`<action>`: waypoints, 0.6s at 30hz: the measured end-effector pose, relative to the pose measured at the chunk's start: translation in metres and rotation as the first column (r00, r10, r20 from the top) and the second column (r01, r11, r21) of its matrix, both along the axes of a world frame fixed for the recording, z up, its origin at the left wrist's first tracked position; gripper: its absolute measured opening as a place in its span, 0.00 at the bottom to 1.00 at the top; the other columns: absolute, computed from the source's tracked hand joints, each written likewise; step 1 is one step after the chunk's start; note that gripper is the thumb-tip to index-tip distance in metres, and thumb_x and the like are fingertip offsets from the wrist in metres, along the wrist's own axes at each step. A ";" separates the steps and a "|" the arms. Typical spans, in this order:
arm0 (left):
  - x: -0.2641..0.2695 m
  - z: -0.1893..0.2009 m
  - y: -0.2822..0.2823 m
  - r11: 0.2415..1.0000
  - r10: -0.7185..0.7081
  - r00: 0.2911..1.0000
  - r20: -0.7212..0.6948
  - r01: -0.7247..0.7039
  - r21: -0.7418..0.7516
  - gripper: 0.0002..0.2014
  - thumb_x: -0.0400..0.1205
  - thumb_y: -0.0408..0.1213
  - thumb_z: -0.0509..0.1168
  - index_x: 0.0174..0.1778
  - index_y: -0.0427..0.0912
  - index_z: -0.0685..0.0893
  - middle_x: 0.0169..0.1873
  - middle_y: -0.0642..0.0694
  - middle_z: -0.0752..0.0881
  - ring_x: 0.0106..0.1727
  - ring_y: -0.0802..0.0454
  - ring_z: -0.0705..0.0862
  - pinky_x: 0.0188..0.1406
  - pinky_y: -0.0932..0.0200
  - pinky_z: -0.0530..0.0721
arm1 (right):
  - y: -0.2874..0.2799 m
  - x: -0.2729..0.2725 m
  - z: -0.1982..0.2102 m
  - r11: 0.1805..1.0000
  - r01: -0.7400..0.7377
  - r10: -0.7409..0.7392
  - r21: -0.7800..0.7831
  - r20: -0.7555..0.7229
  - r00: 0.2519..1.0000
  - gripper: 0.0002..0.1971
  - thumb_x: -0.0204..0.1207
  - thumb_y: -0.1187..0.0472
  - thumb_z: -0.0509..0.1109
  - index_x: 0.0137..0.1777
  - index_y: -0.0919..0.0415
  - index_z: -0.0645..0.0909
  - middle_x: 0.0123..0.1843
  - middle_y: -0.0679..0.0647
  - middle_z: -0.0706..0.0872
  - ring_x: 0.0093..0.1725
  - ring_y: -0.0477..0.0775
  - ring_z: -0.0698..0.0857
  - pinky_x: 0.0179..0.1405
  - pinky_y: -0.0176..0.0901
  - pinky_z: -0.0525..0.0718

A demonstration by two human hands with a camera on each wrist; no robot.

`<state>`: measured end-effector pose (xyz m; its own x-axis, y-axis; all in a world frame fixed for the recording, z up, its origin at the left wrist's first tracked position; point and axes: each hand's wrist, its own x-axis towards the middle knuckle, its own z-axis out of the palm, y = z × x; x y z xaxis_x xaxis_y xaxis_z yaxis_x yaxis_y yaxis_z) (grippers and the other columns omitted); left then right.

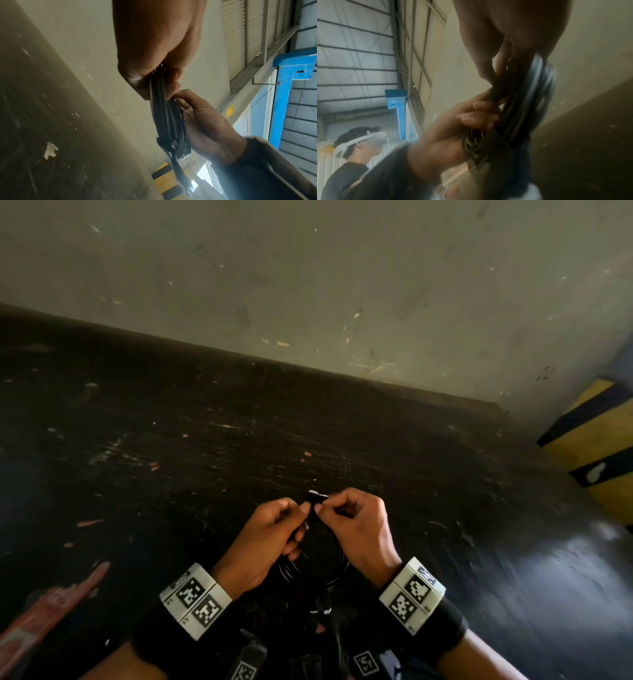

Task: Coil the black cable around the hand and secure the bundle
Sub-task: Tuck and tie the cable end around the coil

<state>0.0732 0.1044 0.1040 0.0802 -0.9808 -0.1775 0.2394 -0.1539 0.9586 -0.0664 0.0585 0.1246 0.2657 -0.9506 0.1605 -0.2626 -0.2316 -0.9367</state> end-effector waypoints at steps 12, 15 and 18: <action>0.017 -0.004 0.003 0.982 -0.176 0.972 0.157 0.185 -0.046 0.11 0.83 0.41 0.63 0.36 0.39 0.80 0.19 0.50 0.72 0.18 0.57 0.68 0.16 0.63 0.69 | -0.001 -0.008 0.000 0.979 -0.151 0.159 0.137 -0.047 0.986 0.03 0.71 0.66 0.75 0.44 0.61 0.89 0.40 0.55 0.91 0.38 0.45 0.88 0.39 0.38 0.85; 0.018 -0.006 0.003 0.979 -0.188 0.965 0.181 0.200 -0.047 0.12 0.83 0.41 0.63 0.36 0.40 0.81 0.20 0.49 0.74 0.18 0.56 0.69 0.17 0.63 0.72 | -0.001 -0.008 -0.002 0.941 -0.131 0.125 0.313 0.040 0.991 0.03 0.71 0.65 0.76 0.44 0.60 0.89 0.42 0.56 0.92 0.41 0.48 0.89 0.41 0.37 0.84; 0.015 -0.010 0.004 0.989 -0.143 0.975 0.171 0.147 -0.012 0.11 0.83 0.42 0.62 0.43 0.41 0.85 0.28 0.42 0.85 0.28 0.50 0.83 0.31 0.59 0.85 | -0.003 -0.009 -0.005 0.950 -0.078 0.083 0.303 -0.002 0.997 0.03 0.71 0.65 0.75 0.42 0.57 0.89 0.40 0.54 0.92 0.40 0.46 0.90 0.37 0.33 0.84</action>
<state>0.0885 0.1082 0.0939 -0.0366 -0.9881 -0.1494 0.0504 -0.1511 0.9872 -0.0750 0.0556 0.1199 0.3433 -0.9294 -0.1354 -0.2692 0.0408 -0.9622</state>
